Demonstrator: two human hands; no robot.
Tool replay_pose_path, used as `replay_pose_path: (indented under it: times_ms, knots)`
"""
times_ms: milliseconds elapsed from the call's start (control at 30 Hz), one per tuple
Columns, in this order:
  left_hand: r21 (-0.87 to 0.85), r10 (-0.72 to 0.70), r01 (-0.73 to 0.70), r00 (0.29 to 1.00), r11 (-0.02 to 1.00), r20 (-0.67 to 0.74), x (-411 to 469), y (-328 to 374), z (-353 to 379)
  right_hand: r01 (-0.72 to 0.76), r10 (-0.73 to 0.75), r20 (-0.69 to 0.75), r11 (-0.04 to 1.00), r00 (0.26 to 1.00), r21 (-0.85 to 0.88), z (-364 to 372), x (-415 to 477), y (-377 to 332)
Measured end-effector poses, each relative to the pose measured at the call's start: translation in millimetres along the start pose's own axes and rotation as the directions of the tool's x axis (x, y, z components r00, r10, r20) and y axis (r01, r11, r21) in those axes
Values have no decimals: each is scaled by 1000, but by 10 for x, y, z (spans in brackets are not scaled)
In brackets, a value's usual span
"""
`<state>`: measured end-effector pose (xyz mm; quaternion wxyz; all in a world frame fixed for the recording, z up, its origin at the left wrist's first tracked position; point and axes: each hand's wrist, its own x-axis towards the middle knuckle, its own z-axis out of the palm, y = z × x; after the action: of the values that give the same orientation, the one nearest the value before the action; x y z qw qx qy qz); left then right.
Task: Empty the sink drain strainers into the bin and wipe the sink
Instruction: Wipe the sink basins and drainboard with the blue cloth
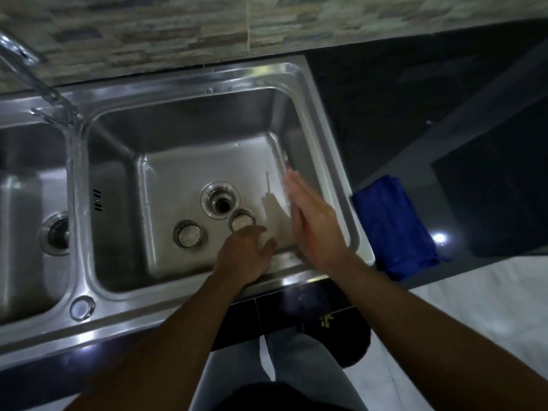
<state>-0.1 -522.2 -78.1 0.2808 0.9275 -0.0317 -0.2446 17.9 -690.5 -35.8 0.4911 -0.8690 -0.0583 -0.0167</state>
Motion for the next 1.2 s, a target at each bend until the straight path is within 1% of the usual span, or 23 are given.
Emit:
replay_pose_path:
  times_ms: [67,100,167,233,300,400,500,600,700,733,767,800,833,867,900,933,1000,1100,1200]
  knots:
    - [93,67,-71,997,993,43,-42,162,77,47,-49,-16,995,999,-92,-253,248,41]
    - [114,88,-95,994,989,62,-47,241,103,80,-83,-7,983,997,-164,-386,366,87]
    - [138,112,-124,990,983,89,-33,390,151,142,-133,50,917,990,-373,-645,591,204]
    - [170,125,-144,985,975,115,-4,489,195,158,-110,125,847,986,-507,-875,802,325]
    - [213,109,-140,983,967,150,19,519,216,168,-66,191,789,979,-592,-1068,1010,466]
    - [261,75,-136,970,956,231,72,523,230,201,14,281,664,960,-720,-1269,1276,739]
    - [276,-5,-82,954,958,299,135,528,273,265,61,375,604,925,-752,-1350,1433,933]
    - [270,-71,-4,961,963,268,172,483,343,291,70,418,615,906,-733,-1362,1518,1030]
    - [276,-83,11,964,961,251,194,440,381,306,101,474,643,875,-702,-1392,1540,1063]
    - [280,-83,11,965,960,247,196,431,389,285,103,468,674,878,-682,-1402,1538,1054]
    - [283,-85,14,968,959,238,198,425,396,245,88,432,714,898,-656,-1399,1530,1039]
    - [283,-87,21,971,959,222,197,418,402,184,61,352,762,934,-621,-1380,1512,1016]
    - [281,-93,33,975,959,203,193,416,404,108,35,231,810,972,-577,-1349,1488,984]
    - [277,-101,47,977,960,185,189,419,403,36,21,101,846,995,-532,-1311,1459,946]
    - [272,-105,55,979,961,172,184,427,398,-15,20,4,860,1000,-510,-1274,1433,909]
    - [267,-103,56,981,962,165,179,437,394,-47,29,-44,853,999,-521,-1233,1406,876]
    - [268,-98,53,982,962,159,170,444,389,-68,38,-63,812,997,-580,-1149,1342,845]
    - [275,-110,62,981,959,160,158,455,373,-73,-16,-132,760,991,-646,-1064,1294,824]
    - [279,-119,68,978,958,173,153,471,359,-104,-31,-174,695,984,-712,-1021,1318,800]
